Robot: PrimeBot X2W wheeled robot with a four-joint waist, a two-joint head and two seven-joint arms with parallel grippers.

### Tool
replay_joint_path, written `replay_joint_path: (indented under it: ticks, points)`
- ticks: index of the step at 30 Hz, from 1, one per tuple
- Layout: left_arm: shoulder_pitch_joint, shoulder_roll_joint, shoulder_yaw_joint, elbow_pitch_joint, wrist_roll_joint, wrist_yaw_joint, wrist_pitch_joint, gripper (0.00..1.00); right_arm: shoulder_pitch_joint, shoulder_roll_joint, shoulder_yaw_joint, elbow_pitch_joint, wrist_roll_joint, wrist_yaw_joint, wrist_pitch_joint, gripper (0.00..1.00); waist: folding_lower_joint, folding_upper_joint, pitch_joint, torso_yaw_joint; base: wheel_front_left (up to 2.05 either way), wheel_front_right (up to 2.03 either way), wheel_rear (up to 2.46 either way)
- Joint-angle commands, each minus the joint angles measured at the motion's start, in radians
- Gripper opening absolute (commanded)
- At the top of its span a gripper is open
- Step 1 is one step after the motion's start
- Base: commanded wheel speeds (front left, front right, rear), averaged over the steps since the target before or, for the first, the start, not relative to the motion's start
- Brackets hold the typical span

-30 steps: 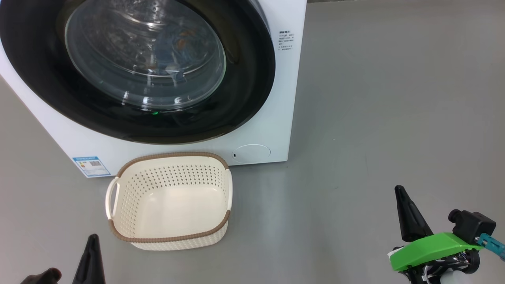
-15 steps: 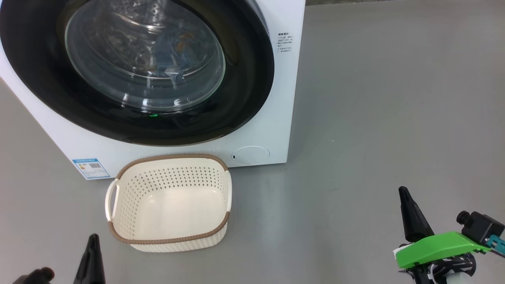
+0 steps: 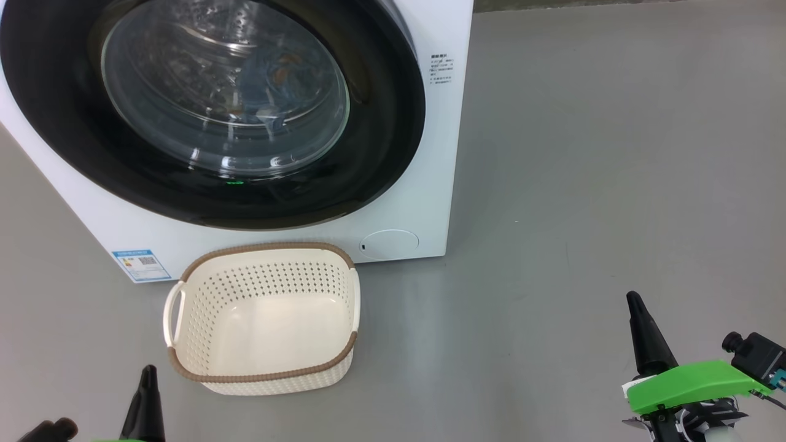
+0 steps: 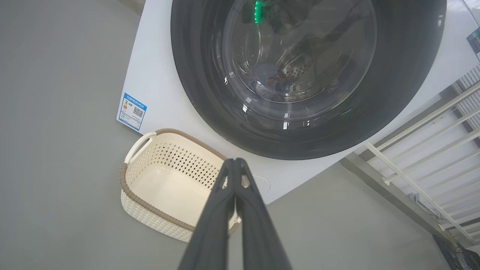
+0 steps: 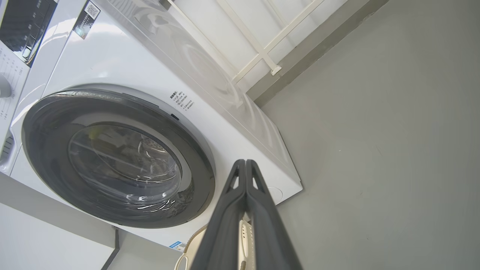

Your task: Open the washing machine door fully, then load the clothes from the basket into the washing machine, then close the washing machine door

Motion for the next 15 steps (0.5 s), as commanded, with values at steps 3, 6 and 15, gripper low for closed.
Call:
replay_joint_path:
  ticks: [3,6,15]
  points:
    - [-0.049,0.016,0.013,-0.015,-0.054,-0.001,0.013,0.0,-0.01,-0.003,0.004,-0.031,0.049,-0.001,0.013,0.0,0.0,0.0,-0.002,-0.001,0.0,0.0,0.0]
    - [-0.053,0.016,0.013,-0.012,-0.089,-0.001,0.021,0.0,-0.009,-0.002,0.002,-0.032,0.081,-0.001,0.022,0.0,0.0,0.0,-0.003,-0.001,0.0,0.0,0.0]
    - [-0.064,0.017,0.014,-0.005,-0.194,-0.001,0.048,0.0,-0.005,0.0,-0.005,-0.035,0.174,-0.001,0.049,0.0,0.0,0.0,-0.007,-0.003,0.0,0.0,0.0]
